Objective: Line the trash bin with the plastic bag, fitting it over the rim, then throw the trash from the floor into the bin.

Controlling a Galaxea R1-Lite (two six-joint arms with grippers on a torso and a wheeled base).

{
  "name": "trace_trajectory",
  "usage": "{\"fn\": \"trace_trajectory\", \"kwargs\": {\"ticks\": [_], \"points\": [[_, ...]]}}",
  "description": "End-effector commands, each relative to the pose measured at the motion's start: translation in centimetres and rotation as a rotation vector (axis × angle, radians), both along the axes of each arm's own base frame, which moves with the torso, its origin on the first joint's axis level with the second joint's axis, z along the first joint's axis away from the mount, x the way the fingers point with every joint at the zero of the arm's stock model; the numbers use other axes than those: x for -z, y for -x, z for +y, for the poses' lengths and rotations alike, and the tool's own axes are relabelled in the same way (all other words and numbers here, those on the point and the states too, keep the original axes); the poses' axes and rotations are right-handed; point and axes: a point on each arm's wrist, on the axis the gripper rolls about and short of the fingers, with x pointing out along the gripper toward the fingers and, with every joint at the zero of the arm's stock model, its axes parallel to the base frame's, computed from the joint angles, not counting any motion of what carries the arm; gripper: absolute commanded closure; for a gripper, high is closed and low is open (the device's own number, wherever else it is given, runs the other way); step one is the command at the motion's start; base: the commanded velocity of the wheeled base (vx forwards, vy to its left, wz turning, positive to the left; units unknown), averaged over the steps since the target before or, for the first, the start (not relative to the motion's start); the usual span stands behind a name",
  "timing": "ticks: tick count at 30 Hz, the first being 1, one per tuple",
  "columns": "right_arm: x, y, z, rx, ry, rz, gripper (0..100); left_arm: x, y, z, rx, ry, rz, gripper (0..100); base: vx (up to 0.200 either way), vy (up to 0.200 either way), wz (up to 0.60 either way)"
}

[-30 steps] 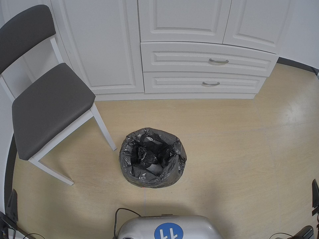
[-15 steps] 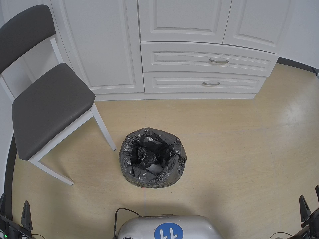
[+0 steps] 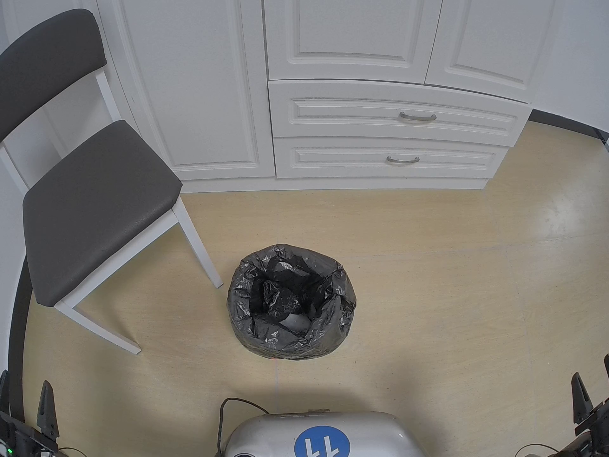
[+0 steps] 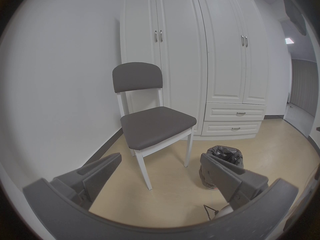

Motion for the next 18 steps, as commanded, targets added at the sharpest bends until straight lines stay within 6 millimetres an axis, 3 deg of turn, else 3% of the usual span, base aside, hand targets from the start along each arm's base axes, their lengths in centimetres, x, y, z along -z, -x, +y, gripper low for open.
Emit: {"fn": "trace_trajectory", "kwargs": {"ticks": [1, 9, 18], "points": [[0.53, -0.06, 0.00, -0.001, 0.009, 0.010, 0, 0.37, 0.01, 0.00, 0.001, 0.009, -0.004, 0, 0.000, 0.000, 0.00], [0.53, -0.06, -0.01, 0.003, -0.005, 0.010, 0, 0.17, 0.09, 0.20, -0.090, 0.030, -0.022, 0, 0.000, 0.000, 0.00], [0.53, -0.06, -0.01, 0.004, -0.001, 0.010, 0, 0.19, 0.05, 0.02, -0.007, 0.033, -0.018, 0, 0.000, 0.000, 0.00]]}}
